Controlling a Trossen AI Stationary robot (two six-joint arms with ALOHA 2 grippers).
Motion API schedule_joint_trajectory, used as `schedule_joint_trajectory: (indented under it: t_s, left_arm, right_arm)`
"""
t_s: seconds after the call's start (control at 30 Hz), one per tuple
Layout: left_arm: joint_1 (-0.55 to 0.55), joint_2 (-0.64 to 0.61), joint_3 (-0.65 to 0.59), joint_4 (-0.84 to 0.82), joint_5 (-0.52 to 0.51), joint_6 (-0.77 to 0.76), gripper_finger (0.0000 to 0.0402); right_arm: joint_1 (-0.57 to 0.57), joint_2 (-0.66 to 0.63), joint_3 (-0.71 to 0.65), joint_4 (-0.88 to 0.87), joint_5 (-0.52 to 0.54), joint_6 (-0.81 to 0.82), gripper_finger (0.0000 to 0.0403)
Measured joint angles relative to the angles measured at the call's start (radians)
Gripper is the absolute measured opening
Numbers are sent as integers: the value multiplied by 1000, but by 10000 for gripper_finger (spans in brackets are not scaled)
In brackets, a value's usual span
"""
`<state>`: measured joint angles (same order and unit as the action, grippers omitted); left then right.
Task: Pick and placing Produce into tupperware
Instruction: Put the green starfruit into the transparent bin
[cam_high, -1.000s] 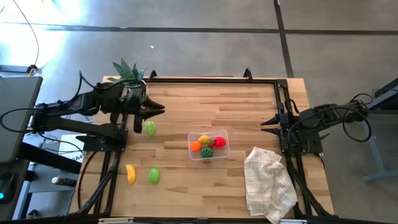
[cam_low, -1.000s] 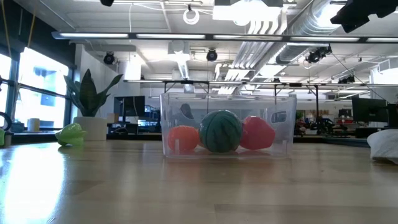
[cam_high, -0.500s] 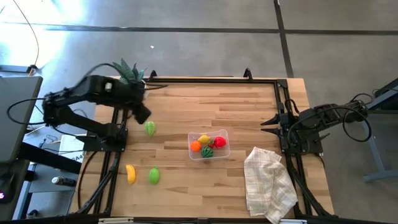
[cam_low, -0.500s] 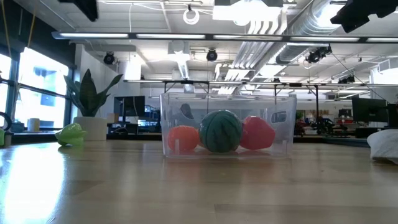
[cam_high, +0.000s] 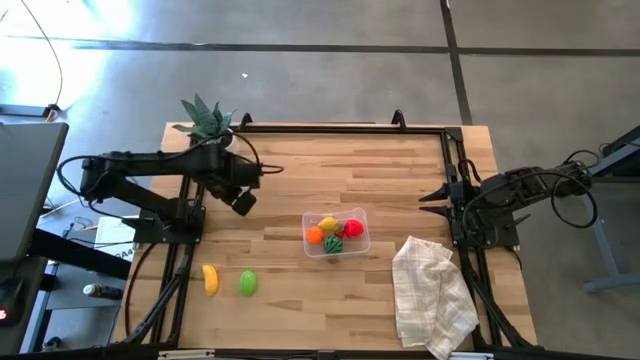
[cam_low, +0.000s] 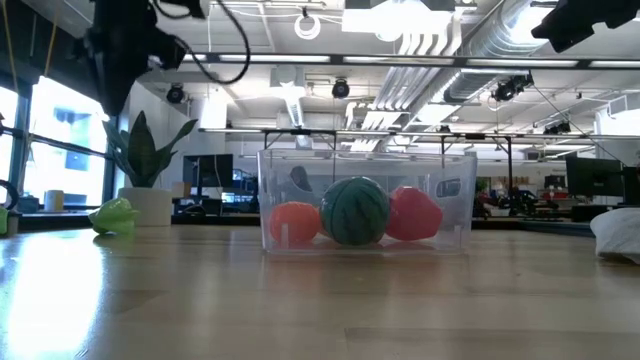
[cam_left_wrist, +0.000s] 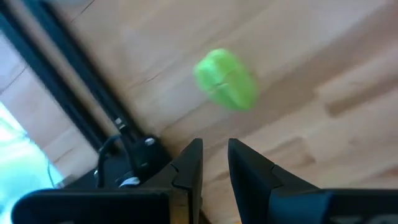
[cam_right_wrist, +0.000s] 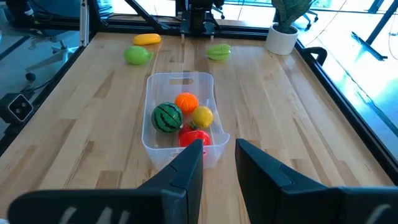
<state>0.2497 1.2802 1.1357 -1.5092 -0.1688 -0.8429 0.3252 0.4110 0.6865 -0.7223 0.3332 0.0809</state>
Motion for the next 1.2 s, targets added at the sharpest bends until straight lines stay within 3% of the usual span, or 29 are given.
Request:
schedule_joint_trajectory:
  t_s: [0.2,0.37,0.67,1.2]
  left_arm:
    - [6,-3,-123,60,26,-27,67]
    - [13,-2,-215,214,95,-17,67]
    - [25,-3,-233,284,129,46,77]
    - [61,-1,-233,303,119,5,274]
  right_arm:
    - [0,0,0,0,0,0,84]
    - [0,0,0,0,0,0,84]
    - [0,0,0,0,0,0,84]
    - [0,0,0,0,0,0,84]
